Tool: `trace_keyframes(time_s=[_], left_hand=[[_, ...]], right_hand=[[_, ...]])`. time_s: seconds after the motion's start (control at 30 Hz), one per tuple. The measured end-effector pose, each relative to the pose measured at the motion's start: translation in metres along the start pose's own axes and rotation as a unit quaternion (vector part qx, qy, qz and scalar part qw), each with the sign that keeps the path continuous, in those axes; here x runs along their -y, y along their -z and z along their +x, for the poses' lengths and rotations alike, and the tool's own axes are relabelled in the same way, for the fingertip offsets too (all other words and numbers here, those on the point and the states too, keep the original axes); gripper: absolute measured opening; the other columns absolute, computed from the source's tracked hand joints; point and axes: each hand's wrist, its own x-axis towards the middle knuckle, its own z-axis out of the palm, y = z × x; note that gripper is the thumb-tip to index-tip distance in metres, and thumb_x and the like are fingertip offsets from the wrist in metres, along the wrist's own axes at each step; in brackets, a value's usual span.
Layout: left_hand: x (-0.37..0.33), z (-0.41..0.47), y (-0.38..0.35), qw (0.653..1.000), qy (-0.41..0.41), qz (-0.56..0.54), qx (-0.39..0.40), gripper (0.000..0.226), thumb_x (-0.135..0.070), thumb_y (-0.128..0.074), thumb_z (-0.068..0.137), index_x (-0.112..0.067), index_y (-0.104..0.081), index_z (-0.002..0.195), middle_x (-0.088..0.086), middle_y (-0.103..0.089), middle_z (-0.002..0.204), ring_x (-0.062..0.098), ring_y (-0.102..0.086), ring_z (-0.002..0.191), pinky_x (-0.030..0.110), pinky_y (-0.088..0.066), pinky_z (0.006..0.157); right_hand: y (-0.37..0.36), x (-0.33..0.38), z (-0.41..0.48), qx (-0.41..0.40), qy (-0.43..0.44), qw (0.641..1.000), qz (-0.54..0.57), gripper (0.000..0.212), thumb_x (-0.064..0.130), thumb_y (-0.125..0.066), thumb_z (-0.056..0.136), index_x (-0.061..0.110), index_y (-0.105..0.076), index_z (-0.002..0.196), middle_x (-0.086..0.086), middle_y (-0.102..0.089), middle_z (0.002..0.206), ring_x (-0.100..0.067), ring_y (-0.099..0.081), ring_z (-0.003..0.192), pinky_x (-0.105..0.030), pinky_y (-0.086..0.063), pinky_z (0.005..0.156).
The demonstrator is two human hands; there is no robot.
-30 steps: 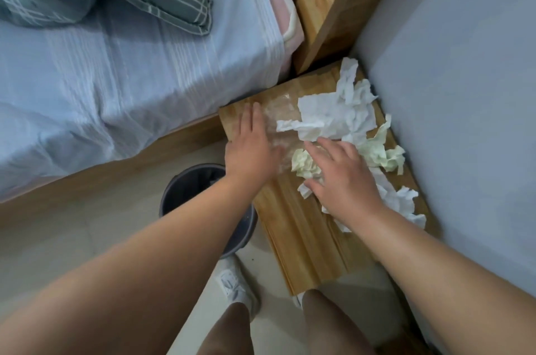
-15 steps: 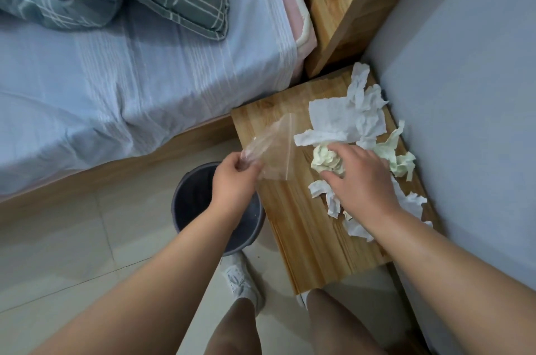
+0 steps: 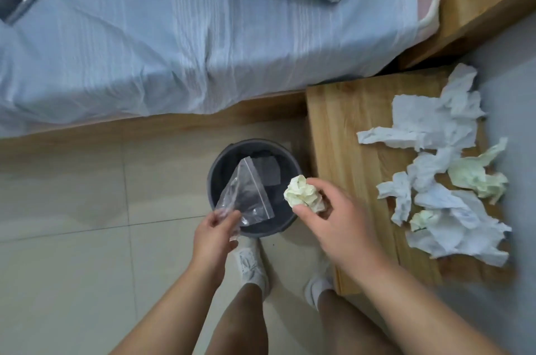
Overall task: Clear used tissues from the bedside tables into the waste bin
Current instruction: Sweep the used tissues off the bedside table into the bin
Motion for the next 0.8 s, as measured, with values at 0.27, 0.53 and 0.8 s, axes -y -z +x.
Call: trace_keyframes(time_s=[0.27,0.53,0.8], left_hand=[[0.031,0.046,0.011,0.998,0.046,-0.028,0.041,0.05,-0.035,-0.081,0.094,-0.026,-0.055,0.136,0.002,-0.069,0.128,0.022,-0.07,0.112,0.038,-0.06,0.077],[0.023,0.015,-0.003,0.998,-0.003,0.036,0.045,0.047,-0.029,-0.074,0.1,-0.024,-0.056,0.143,0.004,-0.07,0.124,0.021,-0.071,0.109,0.033,-0.061,0.072],[-0.06,-0.054,-0.114,0.928,-0.259,0.243,0.111,0.02,-0.038,-0.073,0.098,-0.041,-0.07,0.118,-0.022,-0.073,0.111,-0.006,-0.066,0.107,0.03,-0.058,0.094]], right_hand=[[-0.068,-0.013,0.037,0.018,-0.009,0.987,-0.162,0.079,0.061,-0.071,0.088,0.034,-0.04,0.156,0.005,-0.06,0.149,-0.022,-0.06,0.13,-0.038,-0.053,0.097],[-0.023,-0.023,0.01,-0.004,-0.021,0.992,-0.126,0.053,0.05,-0.065,0.096,0.039,-0.052,0.146,0.016,-0.063,0.138,-0.008,-0.063,0.116,-0.023,-0.047,0.08],[0.081,-0.053,-0.013,-0.156,-0.056,0.983,-0.075,0.028,0.028,-0.067,0.099,0.028,-0.07,0.127,0.016,-0.068,0.11,-0.008,-0.064,0.098,-0.025,-0.054,0.081]])
